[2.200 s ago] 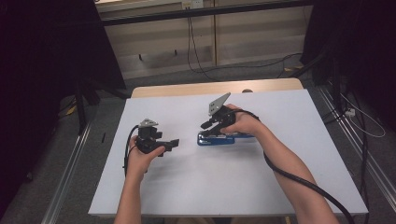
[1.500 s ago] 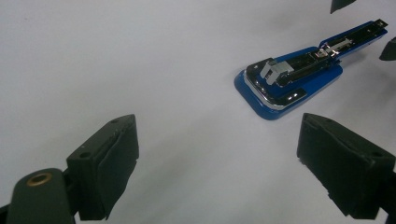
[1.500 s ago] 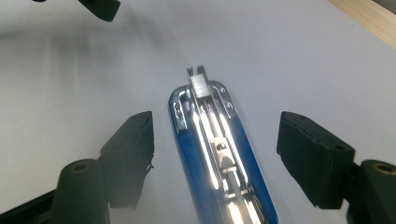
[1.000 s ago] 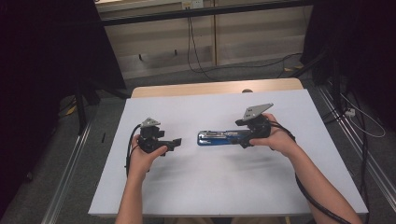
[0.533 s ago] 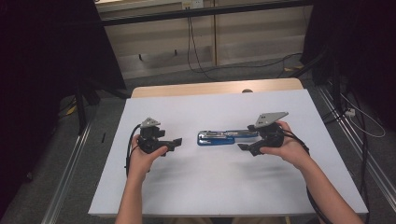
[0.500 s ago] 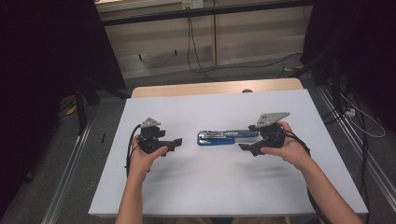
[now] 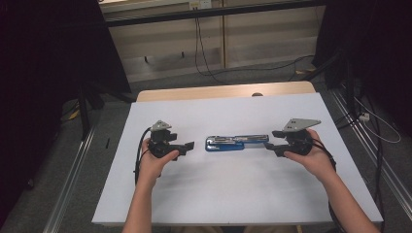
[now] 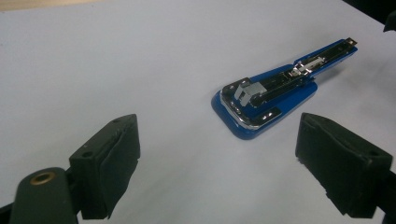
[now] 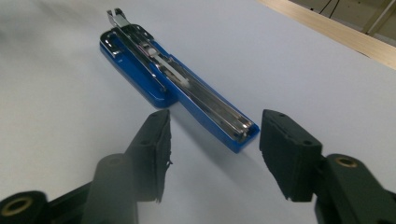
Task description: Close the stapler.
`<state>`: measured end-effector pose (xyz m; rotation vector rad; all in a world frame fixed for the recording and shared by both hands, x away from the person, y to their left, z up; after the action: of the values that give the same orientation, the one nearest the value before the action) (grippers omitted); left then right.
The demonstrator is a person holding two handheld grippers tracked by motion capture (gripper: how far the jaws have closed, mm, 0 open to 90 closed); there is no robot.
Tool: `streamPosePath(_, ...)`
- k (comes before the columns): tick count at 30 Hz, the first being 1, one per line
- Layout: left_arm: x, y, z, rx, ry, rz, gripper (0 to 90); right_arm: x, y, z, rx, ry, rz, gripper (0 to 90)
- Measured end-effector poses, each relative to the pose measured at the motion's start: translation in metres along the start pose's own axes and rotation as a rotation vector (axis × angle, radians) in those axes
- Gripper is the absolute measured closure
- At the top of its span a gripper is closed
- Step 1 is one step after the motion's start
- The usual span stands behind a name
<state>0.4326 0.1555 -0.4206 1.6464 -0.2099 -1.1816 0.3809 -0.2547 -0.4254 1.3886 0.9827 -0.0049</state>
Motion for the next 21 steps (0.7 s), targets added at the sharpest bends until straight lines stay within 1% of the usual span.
streamPosePath(2,0.004,0.000,0.001,0.009,-0.001,-0.007,14.5,-0.002,-0.002,0.002,0.001,-0.016,-0.005,50.0)
streamPosePath(3,0.005,0.000,0.001,0.007,-0.002,-0.009,14.9,-0.003,-0.003,0.004,0.011,-0.018,-0.007,53.2)
streamPosePath(6,0.009,0.000,0.002,0.009,-0.002,-0.012,15.6,-0.008,-0.005,0.007,0.028,-0.021,-0.012,66.0)
streamPosePath(7,0.009,0.000,0.002,0.010,-0.003,-0.015,15.6,-0.009,-0.006,0.007,0.029,-0.028,-0.017,72.9)
streamPosePath(9,0.011,0.000,0.002,0.006,-0.008,-0.014,15.6,-0.011,-0.009,0.009,0.030,-0.028,-0.027,75.6)
streamPosePath(10,0.012,0.000,0.002,0.008,-0.008,-0.015,15.6,-0.012,-0.011,0.010,0.043,-0.033,-0.031,80.2)
streamPosePath(13,0.014,0.000,0.002,0.011,-0.009,-0.021,15.6,-0.011,-0.016,0.013,0.061,-0.050,-0.046,88.0)
streamPosePath(14,0.014,0.000,0.003,0.013,-0.012,-0.018,15.6,-0.009,-0.017,0.014,0.065,-0.058,-0.048,89.5)
streamPosePath(17,0.016,0.000,0.004,0.009,-0.015,-0.020,15.5,-0.001,-0.020,0.014,0.070,-0.067,-0.075,90.0)
streamPosePath(19,0.018,0.000,0.004,0.013,-0.015,-0.023,15.5,0.006,-0.022,0.014,0.054,-0.078,-0.102,90.0)
streamPosePath(21,0.019,0.000,0.004,0.016,-0.012,-0.025,15.5,0.013,-0.023,0.015,0.058,-0.081,-0.119,90.0)
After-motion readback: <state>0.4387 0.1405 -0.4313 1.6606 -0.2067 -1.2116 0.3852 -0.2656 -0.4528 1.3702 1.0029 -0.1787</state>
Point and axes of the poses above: each handheld gripper's, and its own axes: x roughly forward along the jaws, y roughly out of its top, z roughly to its right, the point moved 1 cm from there along x, roughly forward along the jaws, and after that the axes turned 12 degrees about x, right-handed, at the moved point
